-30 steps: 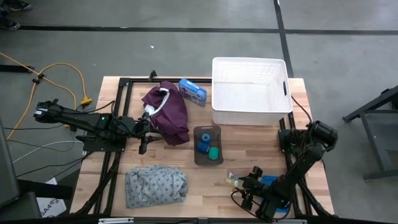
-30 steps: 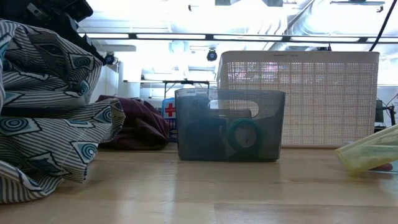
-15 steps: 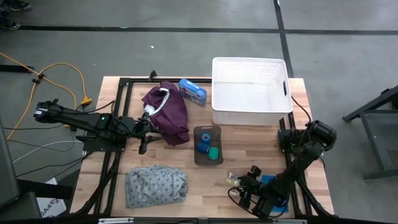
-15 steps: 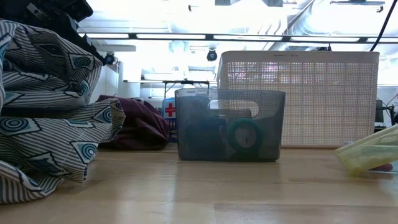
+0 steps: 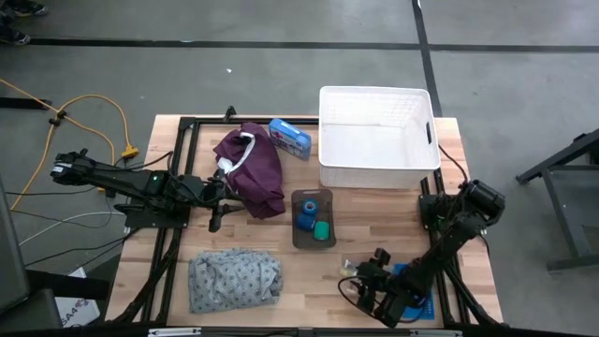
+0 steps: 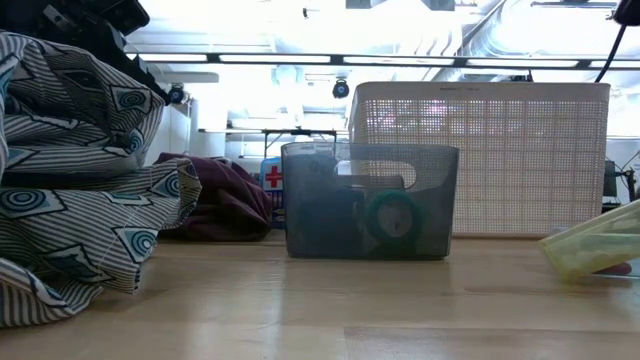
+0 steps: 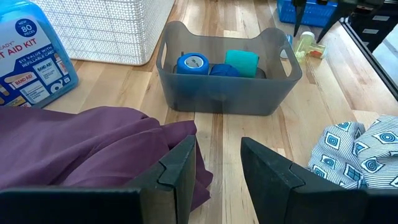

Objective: Pick & Place Medicine items
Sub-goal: Put the top yellow pill bottle into the blue bin

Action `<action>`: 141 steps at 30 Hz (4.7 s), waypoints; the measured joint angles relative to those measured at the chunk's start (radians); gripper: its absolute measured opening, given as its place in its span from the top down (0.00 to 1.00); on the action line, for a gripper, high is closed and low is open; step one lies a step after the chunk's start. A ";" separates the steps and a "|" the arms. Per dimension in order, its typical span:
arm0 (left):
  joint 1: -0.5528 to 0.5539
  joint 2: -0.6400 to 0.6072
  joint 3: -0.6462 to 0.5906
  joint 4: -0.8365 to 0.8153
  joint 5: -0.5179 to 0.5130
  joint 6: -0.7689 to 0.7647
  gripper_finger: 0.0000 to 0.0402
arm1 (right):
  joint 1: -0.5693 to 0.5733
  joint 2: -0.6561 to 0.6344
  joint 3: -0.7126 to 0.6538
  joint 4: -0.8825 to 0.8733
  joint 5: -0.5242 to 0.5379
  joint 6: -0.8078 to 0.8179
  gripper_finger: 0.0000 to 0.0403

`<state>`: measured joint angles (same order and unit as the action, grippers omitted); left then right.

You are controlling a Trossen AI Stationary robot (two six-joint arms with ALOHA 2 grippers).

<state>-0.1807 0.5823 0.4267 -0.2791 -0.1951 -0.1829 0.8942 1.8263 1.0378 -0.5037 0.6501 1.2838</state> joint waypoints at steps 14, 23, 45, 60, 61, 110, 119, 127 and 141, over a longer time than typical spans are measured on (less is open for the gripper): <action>0.000 0.000 0.000 0.000 0.000 0.000 0.69 | -0.014 0.000 0.000 0.010 -0.030 -0.024 0.57; 0.000 0.000 0.000 0.000 0.000 0.000 0.69 | -0.014 -0.001 0.000 0.014 -0.033 -0.024 0.71; 0.000 0.000 0.000 0.000 0.000 0.000 0.69 | -0.057 -0.195 -0.001 -0.024 -0.067 -0.137 0.73; 0.000 0.000 0.000 0.004 0.000 0.000 0.69 | -0.122 -0.539 0.000 -0.364 -0.405 -0.052 0.73; 0.000 0.000 0.000 0.004 0.000 0.000 0.69 | -0.122 -0.546 0.000 -0.389 -0.442 -0.026 0.73; 0.000 0.000 0.000 0.004 0.000 0.000 0.69 | 0.008 -0.248 0.000 -0.484 -1.002 0.492 0.73; 0.000 0.000 0.000 0.004 0.000 0.000 0.69 | 0.030 -0.248 0.000 -0.483 -0.994 0.491 0.70; 0.000 0.000 0.000 0.004 0.000 0.000 0.69 | 0.029 -0.247 0.000 -0.483 -0.990 0.491 0.68; 0.000 0.000 0.000 0.004 0.000 0.000 0.69 | 0.029 -0.247 -0.001 -0.483 -0.990 0.491 0.68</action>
<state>-0.1810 0.5823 0.4267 -0.2756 -0.1951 -0.1831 0.9230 1.5795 1.0370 -0.9867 -0.3397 1.7752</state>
